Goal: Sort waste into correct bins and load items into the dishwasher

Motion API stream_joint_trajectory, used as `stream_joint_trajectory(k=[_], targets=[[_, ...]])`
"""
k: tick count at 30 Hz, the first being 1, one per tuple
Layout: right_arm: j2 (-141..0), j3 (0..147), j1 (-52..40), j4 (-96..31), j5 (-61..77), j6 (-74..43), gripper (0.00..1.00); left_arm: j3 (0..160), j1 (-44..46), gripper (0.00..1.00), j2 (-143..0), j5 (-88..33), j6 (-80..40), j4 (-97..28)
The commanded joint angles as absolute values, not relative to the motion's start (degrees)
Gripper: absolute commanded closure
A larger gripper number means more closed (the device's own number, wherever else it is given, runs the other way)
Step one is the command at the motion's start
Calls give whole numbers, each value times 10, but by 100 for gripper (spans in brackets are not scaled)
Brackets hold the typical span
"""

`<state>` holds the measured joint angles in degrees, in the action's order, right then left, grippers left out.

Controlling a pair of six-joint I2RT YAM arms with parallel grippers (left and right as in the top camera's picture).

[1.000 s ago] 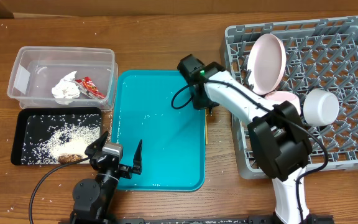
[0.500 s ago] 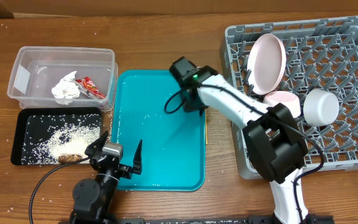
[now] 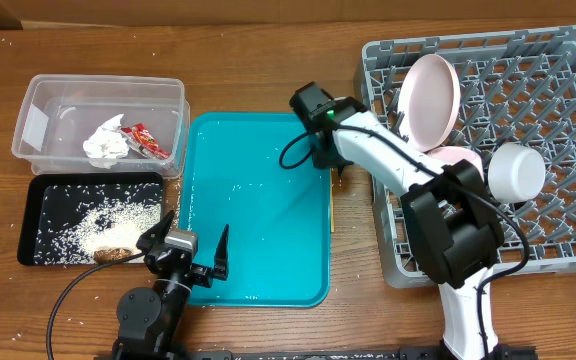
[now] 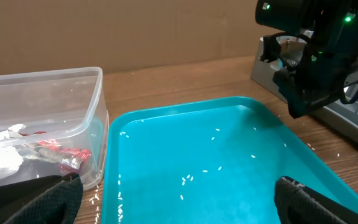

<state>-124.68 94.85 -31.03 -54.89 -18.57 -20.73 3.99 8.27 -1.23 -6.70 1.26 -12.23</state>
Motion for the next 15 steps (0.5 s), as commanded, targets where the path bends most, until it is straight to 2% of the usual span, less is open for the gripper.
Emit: stream_joint_trajectory(k=[1, 15], targets=[[-1246, 931, -311, -538, -142, -206, 96, 38, 86, 0, -7, -71, 9, -122], [-1253, 943, -353, -538, -132, -160, 96, 38, 86, 0, -7, -71, 9, -122]])
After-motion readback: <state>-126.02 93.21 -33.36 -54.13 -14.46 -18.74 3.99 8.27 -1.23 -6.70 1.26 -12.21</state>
